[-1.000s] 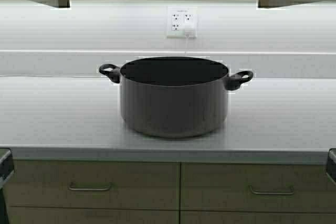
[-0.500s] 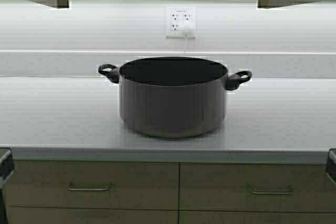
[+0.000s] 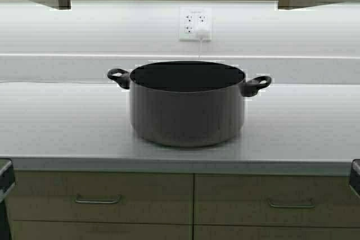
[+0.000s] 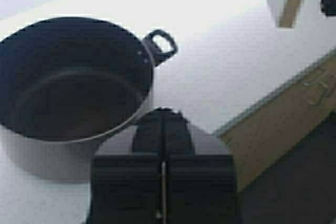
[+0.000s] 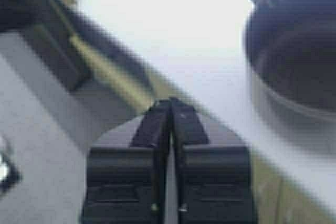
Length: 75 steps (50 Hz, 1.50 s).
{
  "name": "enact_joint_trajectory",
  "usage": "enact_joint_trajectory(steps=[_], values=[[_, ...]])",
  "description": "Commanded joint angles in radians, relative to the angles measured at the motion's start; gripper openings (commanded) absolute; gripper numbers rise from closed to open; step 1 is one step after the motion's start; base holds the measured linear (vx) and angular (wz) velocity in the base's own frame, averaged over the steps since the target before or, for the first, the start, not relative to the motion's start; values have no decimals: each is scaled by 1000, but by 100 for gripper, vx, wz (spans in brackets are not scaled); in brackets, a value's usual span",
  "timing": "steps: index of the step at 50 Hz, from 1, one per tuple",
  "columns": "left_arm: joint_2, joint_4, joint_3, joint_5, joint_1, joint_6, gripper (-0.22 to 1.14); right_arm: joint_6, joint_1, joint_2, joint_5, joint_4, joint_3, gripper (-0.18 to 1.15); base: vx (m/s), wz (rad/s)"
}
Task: Open the cabinet, put the pot inside, then close it
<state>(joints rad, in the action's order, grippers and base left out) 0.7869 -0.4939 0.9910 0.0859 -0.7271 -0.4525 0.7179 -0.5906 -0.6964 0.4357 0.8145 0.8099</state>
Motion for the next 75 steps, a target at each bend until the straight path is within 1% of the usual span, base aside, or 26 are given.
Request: enact_joint_trajectory(steps=[1,3,5,12,17,23,32,39,47,49,51,53,57,58,59,62,64,66,69,71,75], values=[[-140,-2,-83,-147,-5,-6,4,-9,-78,135,-222,-35,-80,2,-1,2],[-183,-2,-107,-178,-5,-6,3,-29,-81,178,-258,-54,-103,7,-1,1],[-222,-2,-133,-210,-5,-5,3,-43,-83,216,-278,-75,-129,10,-1,0],[-353,-2,-225,-321,3,-3,3,-69,-81,331,-360,-126,-206,6,0,0],[-439,-3,-275,-367,48,2,3,-69,-67,391,-411,-143,-242,6,0,0],[-499,-8,-301,-380,127,8,3,-71,-2,422,-420,-147,-261,6,0,0],[-476,-8,-265,-387,222,44,3,-71,132,382,-408,-147,-215,6,0,0],[-402,-8,-204,-387,259,48,3,-71,210,296,-393,-147,-140,6,0,0],[-334,-8,-153,-387,281,51,4,-72,229,193,-391,-146,-77,7,0,0],[-328,-8,-147,-383,281,55,4,-75,225,172,-385,-143,-74,9,0,0],[-330,-8,-146,-379,278,66,6,-75,213,153,-377,-137,-71,14,0,0],[-330,-8,-141,-377,268,80,10,-75,196,144,-373,-130,-71,22,0,0],[-334,-8,-127,-379,247,115,24,-77,173,130,-373,-103,-67,49,0,0],[-334,-8,-123,-379,241,124,29,-77,169,127,-374,-84,-64,62,0,0],[-336,-6,-120,-380,232,132,34,-77,164,127,-377,-69,-61,70,0,0],[-344,-5,-106,-397,201,163,53,-77,146,132,-397,5,-51,91,0,0],[-351,-5,-92,-425,181,181,65,-77,135,137,-431,61,-34,100,0,0],[-362,-3,-75,-469,160,201,76,-78,123,146,-488,121,-6,103,0,0],[-393,-3,-41,-563,121,236,90,-78,91,170,-591,206,43,102,1,-1],[-423,-3,-20,-635,100,272,94,-78,57,193,-667,247,77,101,1,0],[-515,-3,26,-779,80,388,94,-91,-20,250,-815,288,130,101,1,0]])
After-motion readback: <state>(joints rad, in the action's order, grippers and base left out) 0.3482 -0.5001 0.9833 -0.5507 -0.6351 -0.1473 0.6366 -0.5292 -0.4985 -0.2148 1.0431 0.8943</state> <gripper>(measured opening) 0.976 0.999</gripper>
